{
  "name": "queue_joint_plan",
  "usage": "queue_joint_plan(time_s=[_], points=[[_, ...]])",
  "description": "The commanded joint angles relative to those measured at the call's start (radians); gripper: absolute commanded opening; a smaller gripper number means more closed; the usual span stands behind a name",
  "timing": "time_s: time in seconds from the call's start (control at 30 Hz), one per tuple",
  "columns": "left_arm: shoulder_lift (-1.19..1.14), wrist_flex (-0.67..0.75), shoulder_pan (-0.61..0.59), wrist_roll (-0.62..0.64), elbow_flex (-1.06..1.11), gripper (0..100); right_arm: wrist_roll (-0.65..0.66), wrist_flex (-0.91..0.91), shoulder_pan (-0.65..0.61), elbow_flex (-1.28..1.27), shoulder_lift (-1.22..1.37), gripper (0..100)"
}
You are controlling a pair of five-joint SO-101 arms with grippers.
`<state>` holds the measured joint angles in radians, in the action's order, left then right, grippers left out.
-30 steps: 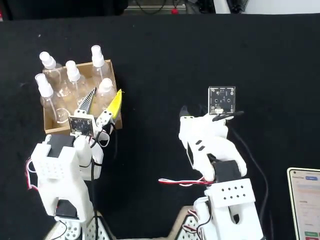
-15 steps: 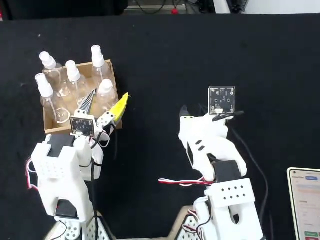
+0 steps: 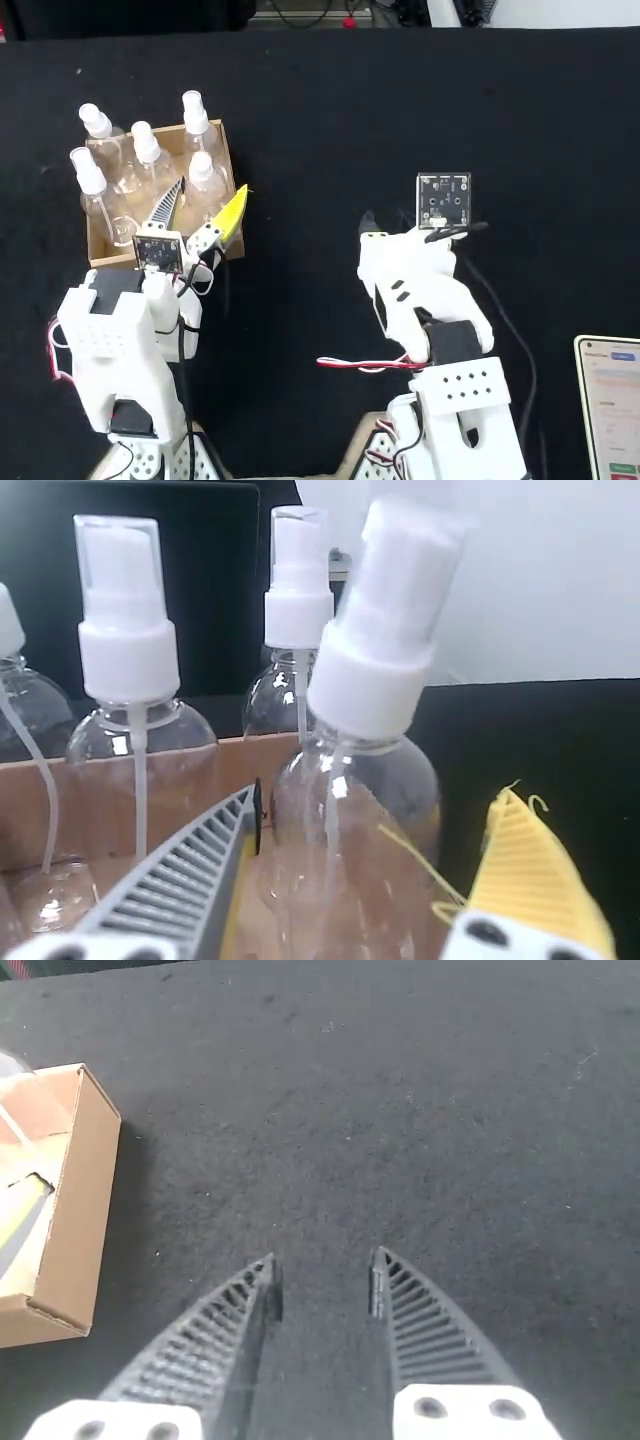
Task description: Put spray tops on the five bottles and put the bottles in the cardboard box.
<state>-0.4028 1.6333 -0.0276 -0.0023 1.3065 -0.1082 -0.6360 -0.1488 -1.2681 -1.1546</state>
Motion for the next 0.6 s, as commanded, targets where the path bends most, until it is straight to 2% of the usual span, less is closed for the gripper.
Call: queue_joint_plan(time_s=[0.0, 0.13, 0.57], points=[[0.015, 0.023, -0.015, -0.005, 0.008, 34, -0.006, 0.032, 0.015, 0.012, -0.019, 14.4], [0.038, 0.098, -0.002, -0.005, 0.054, 34, -0.006, 0.032, 0.015, 0.012, -0.019, 14.4], [0.173, 0.097, -0.008, -0.005, 0.185, 34, -0.008, 0.032, 0.015, 0.012, -0.019, 14.4]])
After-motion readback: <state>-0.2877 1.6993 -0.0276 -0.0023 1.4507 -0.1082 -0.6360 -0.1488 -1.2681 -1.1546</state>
